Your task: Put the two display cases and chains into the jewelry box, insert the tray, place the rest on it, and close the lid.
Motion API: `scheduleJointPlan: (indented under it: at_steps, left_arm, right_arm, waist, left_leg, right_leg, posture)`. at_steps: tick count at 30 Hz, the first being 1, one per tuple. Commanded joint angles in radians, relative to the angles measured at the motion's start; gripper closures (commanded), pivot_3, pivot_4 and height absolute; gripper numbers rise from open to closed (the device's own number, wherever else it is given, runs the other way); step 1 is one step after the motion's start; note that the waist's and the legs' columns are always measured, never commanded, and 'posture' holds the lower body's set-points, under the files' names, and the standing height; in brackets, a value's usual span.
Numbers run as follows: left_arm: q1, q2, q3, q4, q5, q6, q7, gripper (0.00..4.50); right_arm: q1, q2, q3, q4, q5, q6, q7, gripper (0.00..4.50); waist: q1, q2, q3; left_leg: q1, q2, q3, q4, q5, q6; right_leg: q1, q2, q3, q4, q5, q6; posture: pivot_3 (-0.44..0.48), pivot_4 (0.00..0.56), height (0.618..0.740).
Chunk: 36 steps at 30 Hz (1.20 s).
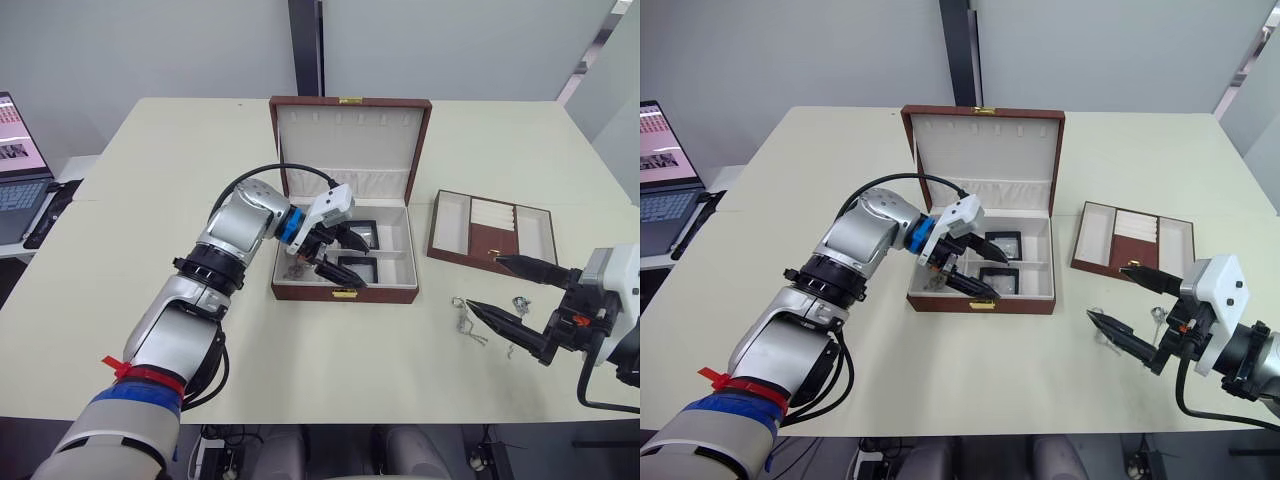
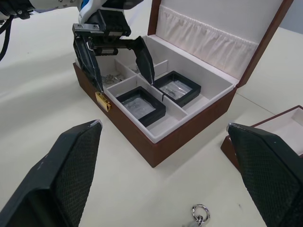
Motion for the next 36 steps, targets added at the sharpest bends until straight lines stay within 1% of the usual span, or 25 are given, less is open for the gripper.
scheduleJointPlan:
  at_steps: [1, 4, 7, 9, 13, 16, 20, 22, 25, 26, 28, 31, 36]
  left_arm:
    - [-0.014, 0.075, 0.121, -0.091, -0.093, 0.093, -0.021, 0.03]
    - [0.040, 0.161, 0.209, -0.191, -0.150, 0.184, 0.021, 0.03]
    - [0.125, 0.246, 0.289, -0.284, -0.175, 0.246, 0.091, 0.03]
    - [0.180, 0.291, 0.343, -0.338, -0.191, 0.281, 0.139, 0.03]
    - [0.283, 0.353, 0.446, -0.439, -0.237, 0.352, 0.239, 0.03]
    - [0.439, 0.425, 0.590, -0.524, -0.242, 0.367, 0.344, 0.03]
    - [0.657, 0.472, 0.783, -0.602, -0.246, 0.359, 0.456, 0.03]
    - [0.760, 0.491, 0.852, -0.613, -0.221, 0.325, 0.498, 0.03]
    - [0.893, 0.479, 0.952, -0.636, -0.217, 0.276, 0.550, 0.03]
    - [0.946, 0.458, 0.997, -0.633, -0.211, 0.249, 0.580, 0.03]
    - [1.019, 0.427, 1.046, -0.631, -0.197, 0.199, 0.631, 0.03]
    - [1.099, 0.382, 1.083, -0.637, -0.186, 0.136, 0.692, 0.03]
    - [1.182, 0.329, 1.109, -0.631, -0.173, 0.079, 0.786, 0.03]
  right_arm:
    - [0.031, -0.017, -0.075, 0.048, -0.020, -0.030, 0.062, 0.00]
    - [0.047, -0.015, -0.097, 0.135, -0.045, -0.051, 0.112, 0.00]
    - [0.033, -0.018, -0.083, 0.250, -0.084, -0.088, 0.163, 0.00]
    - [0.017, -0.017, -0.065, 0.327, -0.112, -0.113, 0.192, 0.00]
    - [-0.013, -0.019, -0.041, 0.450, -0.156, -0.157, 0.245, 0.00]
    - [-0.051, -0.036, -0.020, 0.570, -0.202, -0.194, 0.284, 0.00]
    - [-0.125, -0.056, 0.019, 0.708, -0.251, -0.236, 0.319, 0.00]
    - [-0.154, -0.065, 0.039, 0.765, -0.281, -0.261, 0.337, 0.00]
    - [-0.187, -0.063, 0.060, 0.841, -0.318, -0.296, 0.347, 0.00]
    - [-0.204, -0.055, 0.065, 0.874, -0.326, -0.307, 0.344, 0.00]
    - [-0.227, -0.044, 0.077, 0.930, -0.347, -0.331, 0.340, 0.00]
    - [-0.251, -0.028, 0.087, 1.011, -0.377, -0.371, 0.331, 0.00]
    - [-0.273, -0.014, 0.086, 1.119, -0.412, -0.440, 0.311, 0.00]
  waist:
    - [-0.002, 0.000, 0.000]
    - [-0.005, 0.000, 0.000]
    - [-0.004, 0.002, -0.001]
    - [-0.004, 0.002, -0.001]
    - [0.002, 0.002, -0.001]
    - [-0.001, 0.002, -0.001]
    - [-0.008, 0.002, -0.001]
    - [-0.010, 0.002, -0.001]
    - [-0.004, 0.002, -0.001]
    - [-0.003, 0.002, -0.001]
    - [-0.001, 0.002, -0.001]
    - [0.003, 0.002, -0.001]
    - [0.001, 0.002, -0.002]
  left_leg:
    - [0.000, 0.000, 0.000, 0.000, 0.000, 0.000]
    - [0.001, 0.000, 0.000, -0.001, 0.000, 0.000]
    - [0.002, 0.003, 0.000, -0.001, 0.000, 0.000]
    - [0.002, 0.002, 0.000, 0.000, 0.000, 0.000]
    - [0.001, 0.002, -0.001, 0.000, 0.000, 0.000]
    - [0.001, 0.002, -0.001, 0.000, 0.000, 0.000]
    - [0.002, 0.003, 0.000, -0.001, 0.000, 0.000]
    - [0.003, 0.003, -0.001, -0.001, 0.000, 0.000]
    - [0.003, 0.003, -0.001, -0.001, 0.000, 0.000]
    - [0.003, 0.003, -0.001, -0.001, 0.000, 0.000]
    - [0.003, 0.002, 0.000, -0.001, 0.000, 0.000]
    - [0.002, 0.002, -0.001, -0.001, 0.000, 0.000]
    - [0.003, 0.001, -0.002, -0.001, 0.000, 0.000]
  right_leg:
    - [0.000, 0.000, 0.000, 0.000, 0.000, 0.000]
    - [0.000, 0.001, 0.000, 0.000, 0.000, 0.000]
    - [0.001, 0.000, 0.001, 0.000, 0.000, 0.000]
    - [0.001, 0.000, 0.001, 0.001, 0.000, 0.000]
    - [0.001, -0.001, 0.001, 0.000, 0.000, 0.000]
    - [0.001, -0.002, 0.001, 0.000, 0.000, 0.000]
    - [0.000, -0.006, 0.001, 0.000, 0.000, 0.000]
    - [0.001, -0.007, 0.001, 0.001, 0.000, 0.000]
    - [0.001, -0.008, 0.001, 0.000, 0.000, 0.000]
    - [0.001, -0.008, 0.001, 0.000, 0.000, 0.000]
    - [0.001, -0.009, 0.001, -0.001, 0.000, 0.000]
    - [0.001, -0.010, 0.001, -0.001, 0.000, 0.000]
    - [0.003, -0.010, 0.001, -0.001, 0.000, 0.000]
  posture:
    - [0.000, 0.150, 0.740]
    - [0.000, 0.150, 0.740]
    - [0.000, 0.150, 0.740]
    - [0.000, 0.150, 0.740]
    - [0.000, 0.150, 0.740]
    - [0.000, 0.150, 0.740]
    - [0.000, 0.150, 0.740]
    - [0.000, 0.150, 0.740]
    - [0.000, 0.150, 0.740]
    - [0.000, 0.150, 0.740]
    - [0.000, 0.150, 0.740]
    - [0.000, 0.150, 0.740]
    - [0.000, 0.150, 0.740]
